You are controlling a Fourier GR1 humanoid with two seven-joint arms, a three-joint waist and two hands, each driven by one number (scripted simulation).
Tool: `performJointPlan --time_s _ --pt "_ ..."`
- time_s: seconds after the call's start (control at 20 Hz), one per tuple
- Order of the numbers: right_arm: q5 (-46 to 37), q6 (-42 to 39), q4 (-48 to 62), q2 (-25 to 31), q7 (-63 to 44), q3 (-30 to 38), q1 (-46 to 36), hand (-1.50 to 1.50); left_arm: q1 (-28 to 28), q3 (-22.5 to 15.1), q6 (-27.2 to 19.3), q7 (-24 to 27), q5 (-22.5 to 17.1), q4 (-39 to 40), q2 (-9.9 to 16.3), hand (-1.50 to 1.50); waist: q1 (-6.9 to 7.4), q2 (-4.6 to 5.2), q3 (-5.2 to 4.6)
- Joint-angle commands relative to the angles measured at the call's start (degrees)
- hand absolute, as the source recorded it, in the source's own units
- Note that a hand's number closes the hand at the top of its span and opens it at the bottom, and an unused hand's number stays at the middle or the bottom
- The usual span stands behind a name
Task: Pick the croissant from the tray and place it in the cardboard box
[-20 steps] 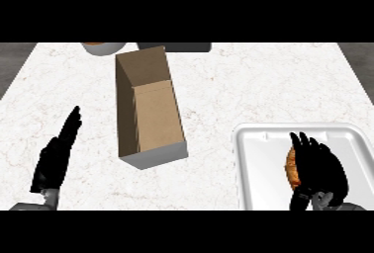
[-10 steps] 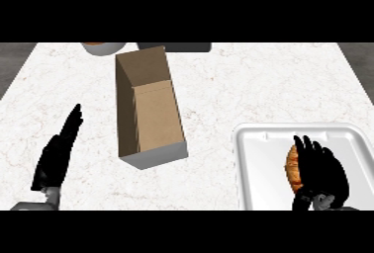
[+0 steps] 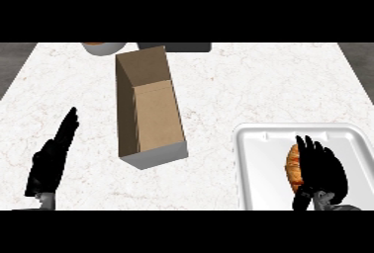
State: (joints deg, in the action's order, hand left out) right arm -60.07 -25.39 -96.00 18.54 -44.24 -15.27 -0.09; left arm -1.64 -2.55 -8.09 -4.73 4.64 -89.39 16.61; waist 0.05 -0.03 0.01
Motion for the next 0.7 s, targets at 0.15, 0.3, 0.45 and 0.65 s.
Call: performJointPlan --time_s 0.15,0.3,0.45,0.65 --pt "-3.24 -2.78 -0.52 -3.39 -1.00 -1.17 -0.08 -1.50 0.34 -0.18 -0.55 0.13 4.22 1.19 -3.76 0.00 -0.04 -0.01 -0.01" --pt "-4.05 0.26 3.60 -2.02 3.48 1.28 0.30 -1.50 -1.60 2.38 2.61 1.68 2.91 -0.32 -2.58 0.00 0.02 0.00 -0.01" --pt "-4.12 -0.98 3.49 -4.51 1.87 0.55 1.11 -1.50 0.46 4.21 4.85 0.07 1.77 -0.34 -1.61 0.00 0.01 0.01 -0.01" --pt "-4.71 2.18 7.97 -4.34 5.69 2.42 -1.26 1.50 2.32 3.31 3.20 2.72 4.81 5.37 -4.14 0.00 0.01 0.04 -0.01"
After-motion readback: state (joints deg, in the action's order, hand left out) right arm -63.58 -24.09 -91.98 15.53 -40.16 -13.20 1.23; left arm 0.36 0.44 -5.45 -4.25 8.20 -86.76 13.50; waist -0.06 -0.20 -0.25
